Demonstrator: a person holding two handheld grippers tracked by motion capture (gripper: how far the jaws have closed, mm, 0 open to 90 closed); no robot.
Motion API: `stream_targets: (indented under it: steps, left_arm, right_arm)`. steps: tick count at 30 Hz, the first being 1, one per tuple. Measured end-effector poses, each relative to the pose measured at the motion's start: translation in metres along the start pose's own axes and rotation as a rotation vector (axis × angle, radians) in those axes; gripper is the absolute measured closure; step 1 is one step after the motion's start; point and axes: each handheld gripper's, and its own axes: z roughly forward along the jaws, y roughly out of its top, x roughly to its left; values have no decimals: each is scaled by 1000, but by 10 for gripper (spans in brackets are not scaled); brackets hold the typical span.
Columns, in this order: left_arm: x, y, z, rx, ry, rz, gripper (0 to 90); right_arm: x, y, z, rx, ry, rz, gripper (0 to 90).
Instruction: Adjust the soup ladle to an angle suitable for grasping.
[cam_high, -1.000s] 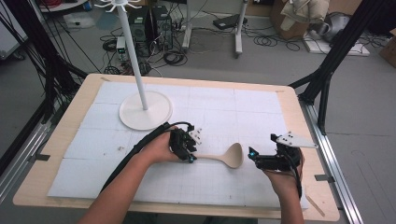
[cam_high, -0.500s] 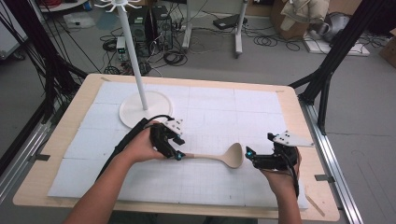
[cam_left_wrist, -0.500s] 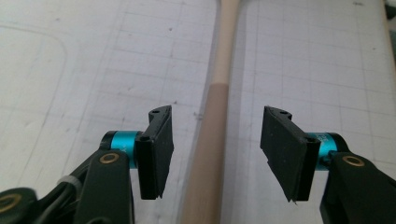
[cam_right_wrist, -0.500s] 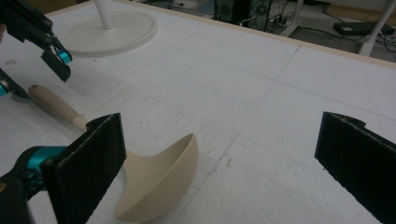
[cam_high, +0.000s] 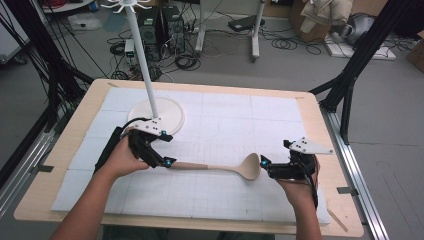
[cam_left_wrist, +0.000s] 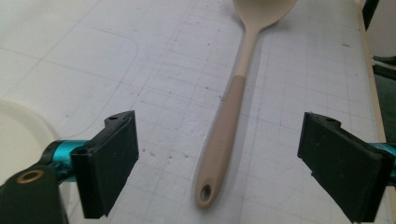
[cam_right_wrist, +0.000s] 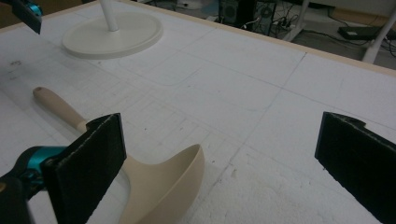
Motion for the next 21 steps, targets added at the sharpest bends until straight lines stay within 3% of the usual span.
stream_targets:
  steps: [9,21]
  left_arm:
    - [-7,-17,-20,-79,64,-26,17]
    - [-15,-37,-50,-184,129,-67,17]
  right_arm:
    - [1,3,-1,-2,1,-10,7]
    - [2,12,-1,-8,25,-29,7]
